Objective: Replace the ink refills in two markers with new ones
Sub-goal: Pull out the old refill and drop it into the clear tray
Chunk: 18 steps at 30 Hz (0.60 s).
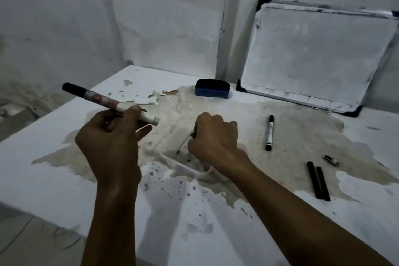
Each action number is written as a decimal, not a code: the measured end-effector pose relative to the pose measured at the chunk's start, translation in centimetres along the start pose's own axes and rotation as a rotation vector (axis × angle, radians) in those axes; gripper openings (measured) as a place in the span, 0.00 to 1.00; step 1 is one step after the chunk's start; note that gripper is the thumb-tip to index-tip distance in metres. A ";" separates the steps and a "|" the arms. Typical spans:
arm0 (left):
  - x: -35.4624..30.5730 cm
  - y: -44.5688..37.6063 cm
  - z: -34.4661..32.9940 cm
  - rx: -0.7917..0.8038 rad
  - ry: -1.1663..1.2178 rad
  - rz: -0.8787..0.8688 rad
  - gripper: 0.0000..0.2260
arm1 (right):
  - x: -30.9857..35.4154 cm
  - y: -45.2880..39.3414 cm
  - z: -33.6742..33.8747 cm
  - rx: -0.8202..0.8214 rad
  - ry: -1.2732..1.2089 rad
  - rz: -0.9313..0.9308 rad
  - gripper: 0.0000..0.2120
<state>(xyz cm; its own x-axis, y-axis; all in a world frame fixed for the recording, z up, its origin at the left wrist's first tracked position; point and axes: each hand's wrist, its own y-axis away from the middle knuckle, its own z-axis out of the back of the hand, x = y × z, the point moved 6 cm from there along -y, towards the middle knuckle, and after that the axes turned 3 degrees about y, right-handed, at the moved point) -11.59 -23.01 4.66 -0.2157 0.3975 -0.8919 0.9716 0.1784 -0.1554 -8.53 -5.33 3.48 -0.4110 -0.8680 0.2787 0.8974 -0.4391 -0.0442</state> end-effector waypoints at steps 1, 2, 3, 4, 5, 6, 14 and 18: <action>0.1 0.0 0.2 -0.005 0.000 0.004 0.06 | 0.0 0.0 -0.1 0.000 0.008 -0.020 0.12; 0.3 -0.1 0.4 -0.010 0.001 0.010 0.07 | 0.1 -0.1 -0.3 0.001 0.020 -0.034 0.12; 0.4 -0.1 0.5 -0.009 0.004 0.013 0.08 | 0.3 -0.2 -0.5 -0.003 0.033 -0.040 0.10; 0.5 -0.1 0.6 -0.007 0.005 0.015 0.08 | 0.4 -0.3 -0.8 -0.014 0.049 -0.047 0.09; 0.6 -0.1 0.7 -0.006 0.006 0.015 0.08 | 0.7 -0.4 -1.0 -0.023 0.064 -0.052 0.08; 0.7 -0.1 0.7 -0.004 0.007 0.019 0.08 | 0.9 -0.6 -1.3 -0.028 0.076 -0.057 0.10; 0.8 0.8 1.0 -0.008 -0.012 0.045 0.02 | 1.7 -1.5 -2.6 -0.020 0.033 -0.061 0.08; 1.0 1.4 0.7 -0.010 -0.006 0.064 0.05 | 0.2 -1.2 -1.4 -0.071 -0.084 -0.099 0.07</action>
<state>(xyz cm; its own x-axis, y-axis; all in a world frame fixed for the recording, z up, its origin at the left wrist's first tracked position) -10.41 -23.03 3.25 -0.1521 0.4033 -0.9023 0.9824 0.1620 -0.0932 -9.88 -5.30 2.23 -0.4795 -0.7983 0.3644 0.8383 -0.5395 -0.0790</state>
